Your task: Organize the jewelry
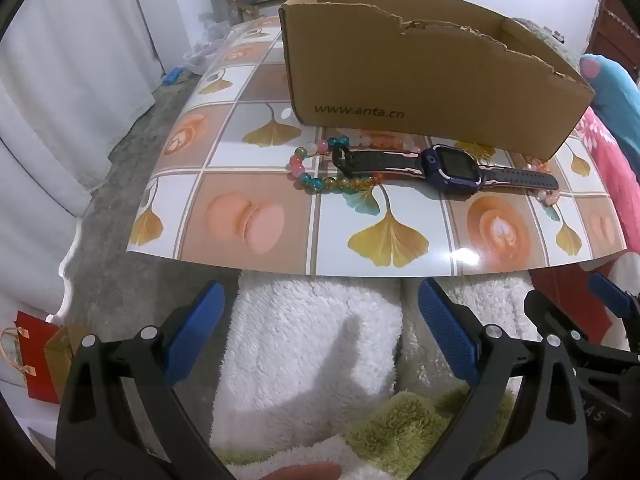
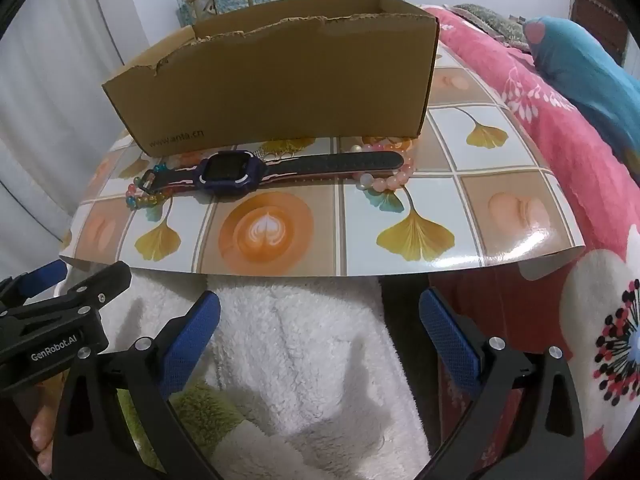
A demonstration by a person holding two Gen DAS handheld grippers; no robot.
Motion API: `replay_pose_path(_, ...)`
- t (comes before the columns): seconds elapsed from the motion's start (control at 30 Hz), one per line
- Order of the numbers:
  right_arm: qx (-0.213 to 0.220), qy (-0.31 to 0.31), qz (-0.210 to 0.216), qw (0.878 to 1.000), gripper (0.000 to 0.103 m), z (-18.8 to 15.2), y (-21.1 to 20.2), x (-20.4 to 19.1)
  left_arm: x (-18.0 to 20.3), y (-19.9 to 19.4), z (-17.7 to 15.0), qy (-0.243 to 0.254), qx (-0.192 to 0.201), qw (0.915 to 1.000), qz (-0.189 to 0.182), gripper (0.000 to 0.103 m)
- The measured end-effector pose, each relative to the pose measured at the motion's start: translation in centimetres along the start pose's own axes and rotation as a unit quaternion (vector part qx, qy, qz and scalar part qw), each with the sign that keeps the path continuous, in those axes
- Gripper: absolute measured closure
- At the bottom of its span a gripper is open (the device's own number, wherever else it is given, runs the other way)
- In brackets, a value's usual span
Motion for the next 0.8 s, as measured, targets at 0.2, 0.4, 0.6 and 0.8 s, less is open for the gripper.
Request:
replay_pose_path(0.2, -0.002, 0.000, -0.001, 1.000, 0.006, -0.03, -0.03, -0.05, -0.08, 0.11, 0.13, -0.002, -0.003, 1.0000, 0.000, 0.009)
replay_pose_path(0.4, -0.004, 0.000, -0.001, 1.000, 0.006, -0.14, 0.28, -0.03, -0.03, 0.18, 0.06, -0.001, -0.002, 1.0000, 0.000, 0.009)
replay_pose_path(0.6, -0.005, 0.003, -0.003, 1.000, 0.006, 0.17, 0.14, 0.18, -0.07, 0.80, 0.06, -0.004, -0.004, 1.0000, 0.000, 0.009)
replay_pose_path(0.8, -0.005, 0.004, -0.002, 1.000, 0.006, 0.20, 0.12, 0.27, -0.21, 0.87, 0.00, -0.004, -0.004, 1.0000, -0.002, 0.009)
Point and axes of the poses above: each gripper's, at about its wrist camera, not at the fingertips, and y roughly the way its jaws point, x to its right, z to its top, the point moved 6 cm from there along y, roughly the way its jaws point, and after that the axes turned 3 degrees about -z, right-handed, at the moved point
